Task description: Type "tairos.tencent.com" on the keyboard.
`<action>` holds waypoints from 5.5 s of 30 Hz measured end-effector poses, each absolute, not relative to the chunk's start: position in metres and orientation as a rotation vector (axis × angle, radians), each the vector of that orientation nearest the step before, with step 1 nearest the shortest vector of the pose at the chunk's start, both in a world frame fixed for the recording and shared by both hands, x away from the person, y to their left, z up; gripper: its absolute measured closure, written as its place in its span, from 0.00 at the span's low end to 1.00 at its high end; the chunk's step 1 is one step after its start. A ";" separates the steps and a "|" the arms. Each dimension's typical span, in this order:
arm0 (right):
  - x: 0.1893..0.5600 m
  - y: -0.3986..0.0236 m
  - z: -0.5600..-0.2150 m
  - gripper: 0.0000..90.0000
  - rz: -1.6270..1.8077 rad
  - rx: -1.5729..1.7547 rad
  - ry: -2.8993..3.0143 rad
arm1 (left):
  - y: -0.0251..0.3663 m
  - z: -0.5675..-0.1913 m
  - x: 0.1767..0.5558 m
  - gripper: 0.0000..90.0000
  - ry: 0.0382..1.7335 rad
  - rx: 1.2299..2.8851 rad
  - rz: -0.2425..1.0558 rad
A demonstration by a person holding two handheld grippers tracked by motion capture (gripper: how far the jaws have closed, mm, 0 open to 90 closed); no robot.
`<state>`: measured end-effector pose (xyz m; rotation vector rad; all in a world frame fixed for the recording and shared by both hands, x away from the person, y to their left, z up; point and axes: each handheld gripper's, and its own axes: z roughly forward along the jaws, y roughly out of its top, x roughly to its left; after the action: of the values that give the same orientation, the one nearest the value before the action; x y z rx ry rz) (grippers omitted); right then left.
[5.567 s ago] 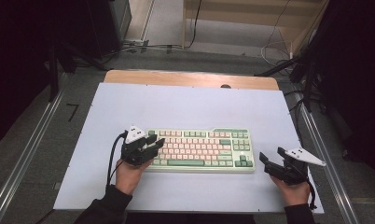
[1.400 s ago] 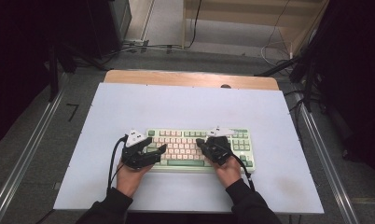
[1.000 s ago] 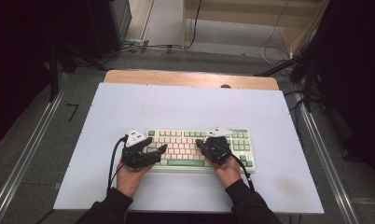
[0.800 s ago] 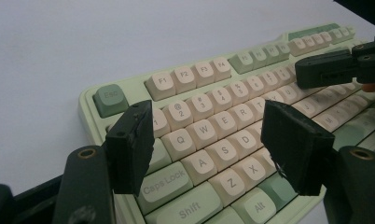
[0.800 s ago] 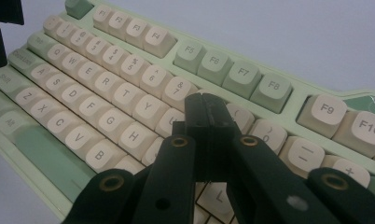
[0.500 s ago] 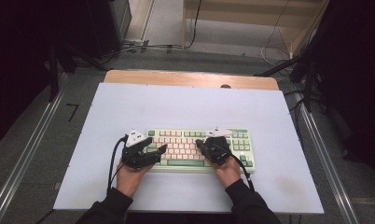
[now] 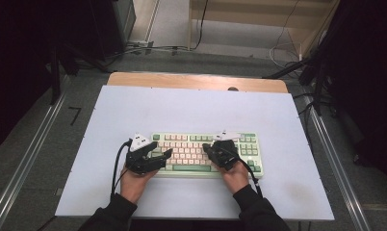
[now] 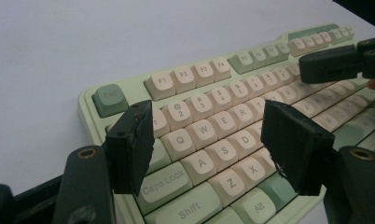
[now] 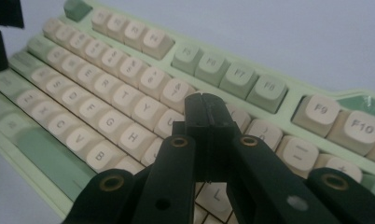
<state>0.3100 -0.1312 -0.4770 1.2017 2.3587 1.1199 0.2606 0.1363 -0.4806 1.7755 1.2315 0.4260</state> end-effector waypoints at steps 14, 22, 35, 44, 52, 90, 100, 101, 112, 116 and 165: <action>0.309 -0.138 -0.469 0.43 1.176 1.186 2.334 | 0.137 -0.481 0.261 0.39 1.236 1.769 0.427; 0.306 -0.141 -0.466 0.20 1.146 1.175 2.321 | 0.137 -0.481 0.261 0.39 1.236 1.768 0.423; 0.305 -0.155 -0.460 0.19 1.162 1.198 2.281 | 0.135 -0.480 0.262 0.41 1.240 1.756 0.421; 0.306 -0.159 -0.459 0.20 1.169 1.223 2.264 | 0.130 -0.477 0.264 0.66 1.221 1.740 0.407; 0.308 -0.160 -0.460 0.21 1.162 1.233 2.262 | 0.121 -0.475 0.271 1.00 1.189 1.740 0.395; 0.308 -0.159 -0.462 0.21 1.149 1.239 2.269 | 0.089 -0.491 0.294 1.00 1.216 1.873 0.303; 0.308 -0.158 -0.462 0.21 1.143 1.232 2.273 | 0.090 -0.482 0.290 0.99 1.183 1.847 0.308; 0.308 -0.158 -0.462 0.21 1.144 1.236 2.272 | 0.091 -0.479 0.288 0.90 1.171 1.832 0.309; 0.308 -0.161 -0.460 0.22 1.148 1.239 2.258 | 0.098 -0.473 0.282 0.36 1.159 1.827 0.372; 0.308 -0.162 -0.460 0.23 1.151 1.241 2.256 | 0.101 -0.471 0.278 0.33 1.158 1.817 0.410; 0.310 -0.147 -0.481 0.97 1.091 1.198 2.360 | 0.124 -0.475 0.268 0.34 1.209 1.793 0.411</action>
<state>0.3102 -0.1470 -0.4809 1.1979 2.3597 1.0908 0.2680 0.1244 -0.4751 1.7934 1.2090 0.4111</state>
